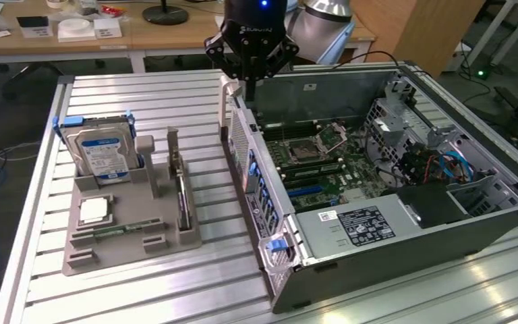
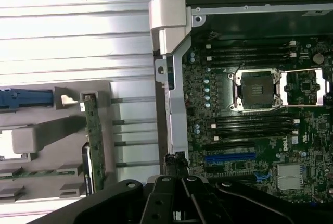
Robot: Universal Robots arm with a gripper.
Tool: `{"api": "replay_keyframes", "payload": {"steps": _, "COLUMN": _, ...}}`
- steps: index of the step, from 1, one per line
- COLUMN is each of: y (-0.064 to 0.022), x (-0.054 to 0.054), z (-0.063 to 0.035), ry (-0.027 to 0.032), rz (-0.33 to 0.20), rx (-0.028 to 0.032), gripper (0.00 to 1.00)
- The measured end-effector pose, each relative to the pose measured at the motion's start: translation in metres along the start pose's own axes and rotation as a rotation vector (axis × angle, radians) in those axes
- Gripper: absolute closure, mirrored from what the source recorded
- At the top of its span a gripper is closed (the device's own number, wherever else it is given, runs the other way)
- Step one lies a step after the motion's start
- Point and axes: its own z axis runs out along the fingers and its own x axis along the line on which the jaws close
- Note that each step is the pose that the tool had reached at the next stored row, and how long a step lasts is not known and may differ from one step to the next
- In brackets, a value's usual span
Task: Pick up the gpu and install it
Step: 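Reach for the gpu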
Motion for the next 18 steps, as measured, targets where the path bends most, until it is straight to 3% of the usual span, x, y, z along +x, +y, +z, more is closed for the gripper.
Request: {"api": "replay_keyframes", "payload": {"steps": 18, "y": -0.002, "x": 0.027, "z": -0.0007, "ry": 0.0001, "rz": 0.0, "rx": 0.0, "gripper": 0.89}}
